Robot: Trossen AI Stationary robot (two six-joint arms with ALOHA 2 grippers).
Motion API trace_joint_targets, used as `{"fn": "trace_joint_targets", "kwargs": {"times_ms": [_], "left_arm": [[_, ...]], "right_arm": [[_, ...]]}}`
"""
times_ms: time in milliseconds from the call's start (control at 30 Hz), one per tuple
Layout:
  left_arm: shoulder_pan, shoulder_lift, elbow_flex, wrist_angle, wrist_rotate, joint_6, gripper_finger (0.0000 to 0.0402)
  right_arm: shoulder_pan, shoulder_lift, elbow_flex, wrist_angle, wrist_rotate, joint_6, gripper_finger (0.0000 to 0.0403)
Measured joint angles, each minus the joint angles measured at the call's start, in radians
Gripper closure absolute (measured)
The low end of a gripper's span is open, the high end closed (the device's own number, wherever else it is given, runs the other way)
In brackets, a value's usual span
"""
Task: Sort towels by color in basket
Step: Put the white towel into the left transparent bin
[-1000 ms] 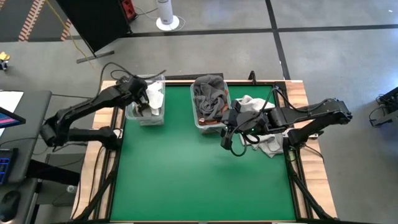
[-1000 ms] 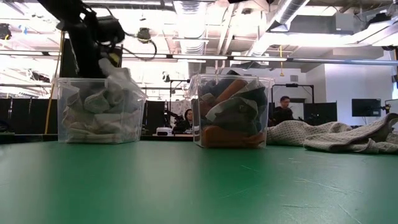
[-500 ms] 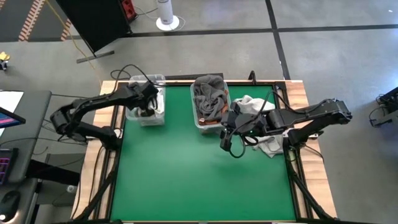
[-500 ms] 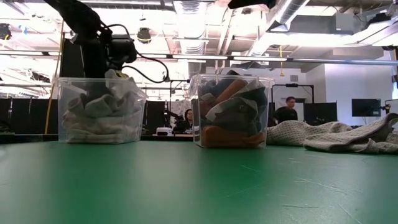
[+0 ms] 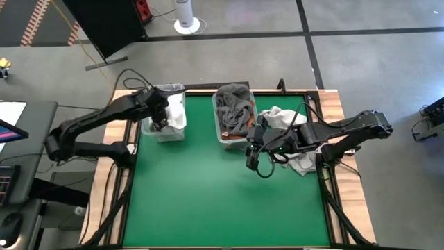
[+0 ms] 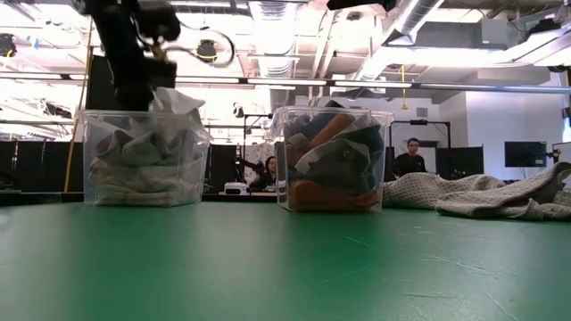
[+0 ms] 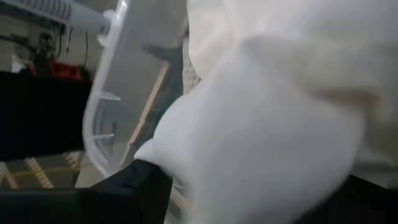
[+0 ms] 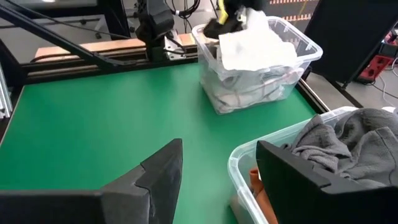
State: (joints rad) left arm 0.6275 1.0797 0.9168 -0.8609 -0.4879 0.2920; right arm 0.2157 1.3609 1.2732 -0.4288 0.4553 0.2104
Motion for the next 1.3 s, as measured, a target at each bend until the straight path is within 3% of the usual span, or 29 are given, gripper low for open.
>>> {"fn": "trace_joint_targets", "kwargs": {"times_ms": [433,700,933,1067,1300], "left_arm": [[-0.053,-0.211,0.177,-0.095,0.044,-0.025,0.015],[-0.032,-0.111,0.174,-0.257,0.077,-0.044,0.015],[-0.038,-0.115,0.219,-0.211,0.202,-0.014,0.015],[-0.038,-0.129,0.245,-0.147,0.329,-0.01,0.015],[-0.038,-0.03,0.202,-0.087,0.35,-0.074,0.0163]], "right_arm": [[-0.002,0.0,0.0,0.02,0.0,-0.006,0.0171],[-0.002,0.0,0.0,0.02,0.0,-0.009,0.0171],[-0.003,0.0,0.0,0.02,0.0,-0.029,0.0171],[-0.01,0.0,0.0,0.021,0.0,-0.036,0.0171],[-0.015,0.0,0.0,0.049,0.0,-0.051,0.0171]]}}
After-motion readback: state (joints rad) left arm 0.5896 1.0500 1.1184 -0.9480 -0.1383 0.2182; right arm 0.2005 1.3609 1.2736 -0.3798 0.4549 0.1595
